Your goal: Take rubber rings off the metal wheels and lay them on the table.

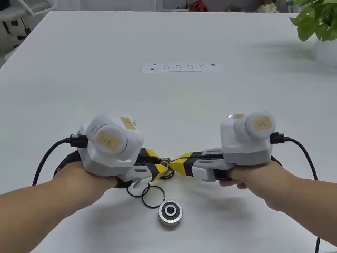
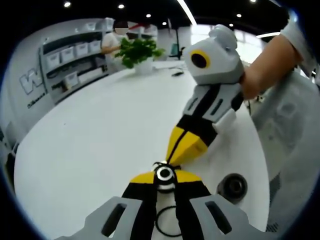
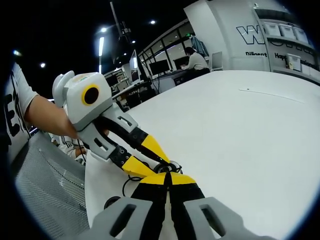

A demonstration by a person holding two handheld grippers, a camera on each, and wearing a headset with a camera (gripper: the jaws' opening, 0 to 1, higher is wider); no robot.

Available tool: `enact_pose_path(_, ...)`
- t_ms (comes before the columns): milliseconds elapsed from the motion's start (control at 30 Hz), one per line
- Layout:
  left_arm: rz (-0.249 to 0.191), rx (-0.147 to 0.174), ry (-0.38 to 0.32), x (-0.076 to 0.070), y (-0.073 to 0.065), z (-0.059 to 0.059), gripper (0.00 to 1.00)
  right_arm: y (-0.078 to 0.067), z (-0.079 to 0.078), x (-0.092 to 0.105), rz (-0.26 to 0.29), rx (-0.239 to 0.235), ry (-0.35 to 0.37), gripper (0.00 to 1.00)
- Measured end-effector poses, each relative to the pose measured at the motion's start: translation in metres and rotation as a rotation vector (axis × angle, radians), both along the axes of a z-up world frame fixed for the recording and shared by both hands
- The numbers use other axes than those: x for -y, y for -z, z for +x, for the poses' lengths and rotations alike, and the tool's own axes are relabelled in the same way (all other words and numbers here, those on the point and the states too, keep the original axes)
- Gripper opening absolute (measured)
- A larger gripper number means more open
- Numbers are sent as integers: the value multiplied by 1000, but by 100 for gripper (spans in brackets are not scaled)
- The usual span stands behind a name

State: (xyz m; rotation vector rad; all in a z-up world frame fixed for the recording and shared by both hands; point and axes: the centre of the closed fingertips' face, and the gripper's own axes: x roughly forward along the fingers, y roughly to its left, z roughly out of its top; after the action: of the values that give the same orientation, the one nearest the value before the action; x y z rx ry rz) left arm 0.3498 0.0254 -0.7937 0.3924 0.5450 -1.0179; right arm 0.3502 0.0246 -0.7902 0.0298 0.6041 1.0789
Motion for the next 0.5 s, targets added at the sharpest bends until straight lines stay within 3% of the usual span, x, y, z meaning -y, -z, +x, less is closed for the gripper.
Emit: enact_pose_path(500,6,3,12,0,0,-2,12,-3,-2,0,4,13,-25,0)
